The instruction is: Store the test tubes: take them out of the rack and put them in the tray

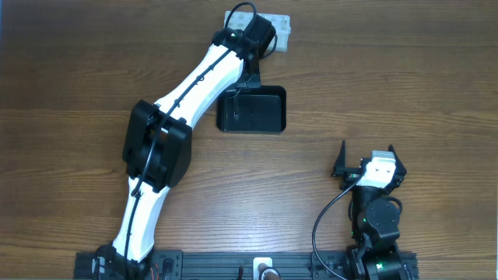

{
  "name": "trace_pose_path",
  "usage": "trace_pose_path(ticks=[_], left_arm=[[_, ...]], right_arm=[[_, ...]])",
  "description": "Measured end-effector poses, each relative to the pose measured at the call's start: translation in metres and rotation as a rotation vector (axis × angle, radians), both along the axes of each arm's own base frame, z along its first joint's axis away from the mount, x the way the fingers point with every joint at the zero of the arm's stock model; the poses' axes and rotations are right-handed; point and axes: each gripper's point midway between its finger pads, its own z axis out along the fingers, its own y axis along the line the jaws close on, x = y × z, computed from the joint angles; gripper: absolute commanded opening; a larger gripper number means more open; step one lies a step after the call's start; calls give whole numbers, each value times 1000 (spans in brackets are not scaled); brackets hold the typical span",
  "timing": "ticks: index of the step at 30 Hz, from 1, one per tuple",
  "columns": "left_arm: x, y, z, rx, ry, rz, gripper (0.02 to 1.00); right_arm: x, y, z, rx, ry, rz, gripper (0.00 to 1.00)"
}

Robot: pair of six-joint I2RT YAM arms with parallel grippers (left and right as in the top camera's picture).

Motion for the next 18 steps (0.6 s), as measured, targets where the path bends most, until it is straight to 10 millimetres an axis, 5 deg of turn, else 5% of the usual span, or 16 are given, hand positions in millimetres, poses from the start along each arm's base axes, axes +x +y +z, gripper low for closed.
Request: trace_pose_path(ticks=[18], left_arm=[[-10,-4,-7,-26,58,-9,180]], right_arm=[[0,0,0,0,0,0,991]])
